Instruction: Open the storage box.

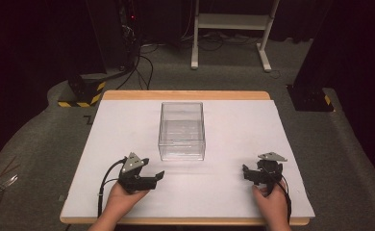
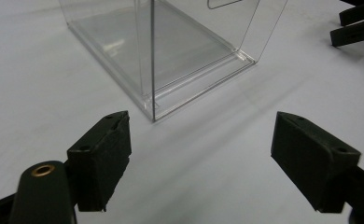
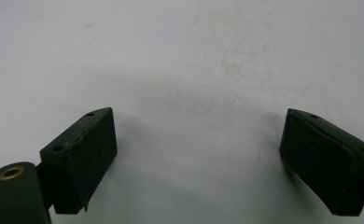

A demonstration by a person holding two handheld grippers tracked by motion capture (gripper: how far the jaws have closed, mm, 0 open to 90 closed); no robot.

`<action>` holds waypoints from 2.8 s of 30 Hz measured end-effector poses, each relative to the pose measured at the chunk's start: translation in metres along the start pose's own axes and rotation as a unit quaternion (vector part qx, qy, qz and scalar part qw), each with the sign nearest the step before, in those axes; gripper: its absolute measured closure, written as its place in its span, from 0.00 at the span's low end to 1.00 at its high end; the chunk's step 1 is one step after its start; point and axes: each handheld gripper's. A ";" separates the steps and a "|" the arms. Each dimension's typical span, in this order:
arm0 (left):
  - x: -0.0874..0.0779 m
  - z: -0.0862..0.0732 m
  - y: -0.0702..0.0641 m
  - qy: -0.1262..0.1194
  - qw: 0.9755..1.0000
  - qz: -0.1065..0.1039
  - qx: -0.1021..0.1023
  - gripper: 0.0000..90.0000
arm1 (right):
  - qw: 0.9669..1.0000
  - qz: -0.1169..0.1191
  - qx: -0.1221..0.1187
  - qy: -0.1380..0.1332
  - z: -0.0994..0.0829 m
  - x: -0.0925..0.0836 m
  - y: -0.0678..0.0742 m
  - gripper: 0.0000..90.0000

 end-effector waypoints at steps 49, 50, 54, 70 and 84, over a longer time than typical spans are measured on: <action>0.058 0.040 -0.013 -0.066 0.998 0.019 -0.016 0.58 | 1.000 0.002 -0.001 0.000 0.000 0.000 0.000 0.12; 0.059 0.040 -0.012 -0.068 0.997 0.018 -0.015 0.58 | 1.000 0.002 -0.001 0.000 0.000 0.000 0.000 0.12; 0.061 0.039 -0.007 -0.077 0.997 0.010 -0.013 0.61 | 1.000 0.002 -0.001 0.000 0.000 0.000 0.000 0.12; 0.062 0.035 0.007 -0.111 0.993 -0.034 -0.009 0.76 | 1.000 0.001 0.000 -0.001 0.000 0.000 0.000 0.12; 0.064 0.031 0.013 -0.129 0.990 -0.053 -0.008 0.85 | 1.000 0.001 0.000 -0.001 0.000 0.000 0.000 0.12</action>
Point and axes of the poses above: each handheld gripper's, and its own axes: x roughly forward along the jaws, z roughly out of its top, y roughly to its left, and after that the axes turned 9 degrees about x, right-handed
